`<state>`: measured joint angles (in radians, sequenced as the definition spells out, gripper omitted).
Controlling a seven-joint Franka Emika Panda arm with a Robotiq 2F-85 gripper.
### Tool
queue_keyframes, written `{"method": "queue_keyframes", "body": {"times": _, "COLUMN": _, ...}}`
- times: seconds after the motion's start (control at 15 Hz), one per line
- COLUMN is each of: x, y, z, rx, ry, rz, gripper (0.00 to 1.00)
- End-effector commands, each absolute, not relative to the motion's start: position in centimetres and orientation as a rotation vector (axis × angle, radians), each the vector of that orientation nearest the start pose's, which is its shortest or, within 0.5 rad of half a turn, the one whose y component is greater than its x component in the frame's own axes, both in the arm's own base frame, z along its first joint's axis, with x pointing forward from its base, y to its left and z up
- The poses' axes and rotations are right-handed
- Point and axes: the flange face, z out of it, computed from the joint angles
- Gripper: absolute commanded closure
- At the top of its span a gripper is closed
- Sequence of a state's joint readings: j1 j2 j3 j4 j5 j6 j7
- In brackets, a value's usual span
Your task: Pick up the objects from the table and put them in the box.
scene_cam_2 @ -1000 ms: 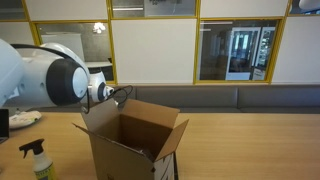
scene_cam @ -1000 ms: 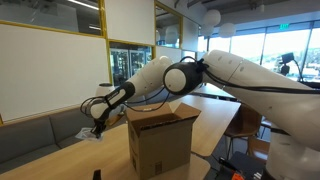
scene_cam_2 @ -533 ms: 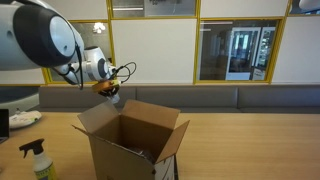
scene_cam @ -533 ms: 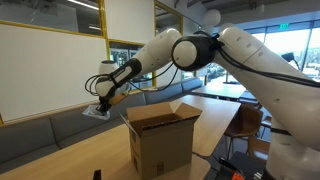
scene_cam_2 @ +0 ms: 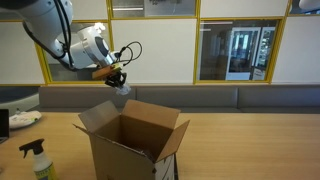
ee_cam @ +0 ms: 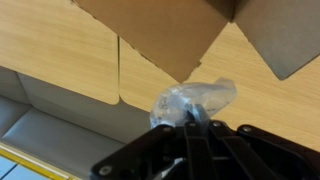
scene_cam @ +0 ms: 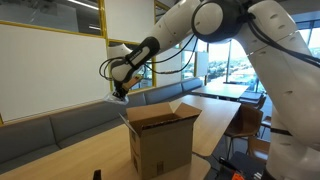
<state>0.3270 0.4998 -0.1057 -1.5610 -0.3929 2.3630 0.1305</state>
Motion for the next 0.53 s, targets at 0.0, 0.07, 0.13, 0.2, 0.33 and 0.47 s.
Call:
{"method": "queue_keyframes", "body": {"times": 0.0, "x": 65.1, "y": 13.5, "z": 41.8, "rx": -3.433, "ry": -0.458, "rz": -0.498, "gripper": 0.96}}
{"method": "queue_keyframes", "body": {"times": 0.07, "x": 64.0, "y": 12.9, "z": 42.2, "rx": -3.458, "ry": -0.431, "rz": -0.450, "gripper": 0.96}}
{"method": "queue_keyframes", "body": {"times": 0.13, "x": 63.0, "y": 12.3, "z": 42.7, "rx": -3.479, "ry": -0.405, "rz": -0.396, "gripper": 0.96}}
{"method": "queue_keyframes", "body": {"times": 0.2, "x": 61.9, "y": 11.7, "z": 43.0, "rx": -3.489, "ry": -0.387, "rz": -0.336, "gripper": 0.96}}
{"method": "queue_keyframes", "body": {"times": 0.33, "x": 60.2, "y": 10.8, "z": 43.1, "rx": -3.482, "ry": -0.350, "rz": -0.254, "gripper": 0.96}}
{"method": "queue_keyframes", "body": {"times": 0.47, "x": 58.8, "y": 10.0, "z": 42.3, "rx": -3.466, "ry": -0.327, "rz": -0.199, "gripper": 0.96}}
